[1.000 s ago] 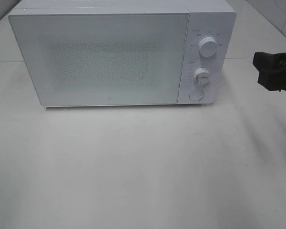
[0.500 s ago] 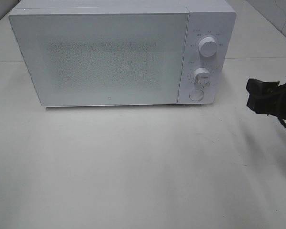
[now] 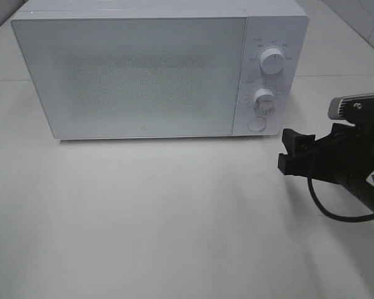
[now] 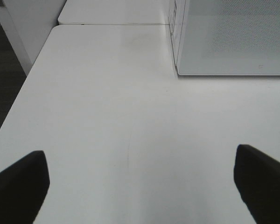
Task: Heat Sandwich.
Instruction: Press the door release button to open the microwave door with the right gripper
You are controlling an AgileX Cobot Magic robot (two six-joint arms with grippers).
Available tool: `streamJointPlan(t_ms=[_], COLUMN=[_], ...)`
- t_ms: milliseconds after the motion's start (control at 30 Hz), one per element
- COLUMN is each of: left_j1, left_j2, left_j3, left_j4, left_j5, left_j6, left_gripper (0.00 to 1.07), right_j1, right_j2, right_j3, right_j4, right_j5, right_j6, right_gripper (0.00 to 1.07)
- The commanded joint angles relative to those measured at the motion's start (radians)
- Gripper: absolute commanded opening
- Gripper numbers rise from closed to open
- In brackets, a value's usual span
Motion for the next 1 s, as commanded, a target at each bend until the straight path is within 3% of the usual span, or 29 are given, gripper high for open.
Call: streamJointPlan(t_ms=[33, 233, 467, 700, 1000], left_j1=[0.001, 0.001, 0.001, 0.001, 0.001], left_j2=[-0.025, -0.025, -0.025, -0.025, -0.025], left_j3=[0.002, 0.002, 0.002, 0.002, 0.002], left_j4=[-0.005, -0.005, -0.005, -0.005, -0.005], left_j5=[-0.009, -0.009, -0.009, -0.009, -0.009], left_j6=[-0.001, -0.001, -0.001, -0.001, -0.001], left_gripper=[1.01, 1.01, 1.01, 1.01, 1.01], right_j1=[0.059, 0.143, 0.150, 0.150, 0.150], right_j2=[0.028, 0.056, 0.056, 0.056, 0.056], right_j3=[0.001, 0.001, 0.001, 0.001, 0.001], right_j4=[0.080, 0.186, 0.192, 0.193, 0.186], right_j5=[-0.049, -0.078, -0.078, -0.078, -0.077], right_j6=[-0.027, -0.061, 0.013, 0.280, 0.862], right_gripper=[0.75, 0.75, 0.75, 0.75, 0.75])
